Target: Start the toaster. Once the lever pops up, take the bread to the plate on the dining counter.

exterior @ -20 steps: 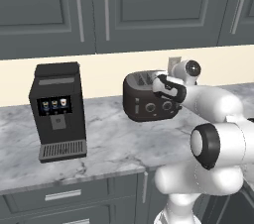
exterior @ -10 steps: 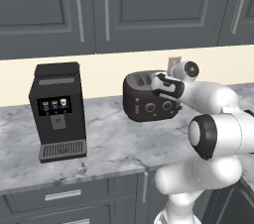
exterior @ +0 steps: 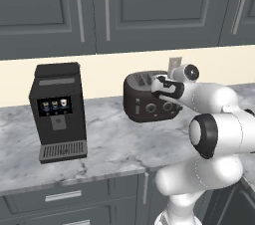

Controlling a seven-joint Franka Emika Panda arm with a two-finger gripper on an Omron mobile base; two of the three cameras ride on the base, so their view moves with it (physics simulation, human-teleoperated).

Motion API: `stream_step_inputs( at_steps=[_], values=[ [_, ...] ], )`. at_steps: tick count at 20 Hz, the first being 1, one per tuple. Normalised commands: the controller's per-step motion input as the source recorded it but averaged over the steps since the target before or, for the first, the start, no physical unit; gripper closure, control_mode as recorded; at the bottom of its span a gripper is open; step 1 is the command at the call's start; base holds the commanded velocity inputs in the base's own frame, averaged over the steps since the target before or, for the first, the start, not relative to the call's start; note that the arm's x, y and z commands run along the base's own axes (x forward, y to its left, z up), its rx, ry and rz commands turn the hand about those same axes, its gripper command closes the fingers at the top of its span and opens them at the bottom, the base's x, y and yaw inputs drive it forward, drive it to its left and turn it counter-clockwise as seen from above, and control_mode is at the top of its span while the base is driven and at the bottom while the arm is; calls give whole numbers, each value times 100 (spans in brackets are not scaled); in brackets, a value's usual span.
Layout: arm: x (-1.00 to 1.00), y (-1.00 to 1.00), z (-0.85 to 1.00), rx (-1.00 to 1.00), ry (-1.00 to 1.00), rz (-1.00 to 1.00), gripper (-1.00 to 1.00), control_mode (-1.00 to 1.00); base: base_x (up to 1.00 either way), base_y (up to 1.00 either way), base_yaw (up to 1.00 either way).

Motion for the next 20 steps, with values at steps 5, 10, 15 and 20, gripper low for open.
stream_step_inputs(
  at_steps=[5, 10, 15, 20],
  values=[
    [0, 0, 0, -2, 0, 0, -100, -100, 0, 0, 0],
    [12, 3, 0, -3, 0, 0, -100, -100, 0, 0, 0],
    [7, 6, 0, -1, 0, 0, -100, -100, 0, 0, 0],
    [0, 4, 0, 0, 2, 0, -100, -100, 0, 0, 0]
  ],
)
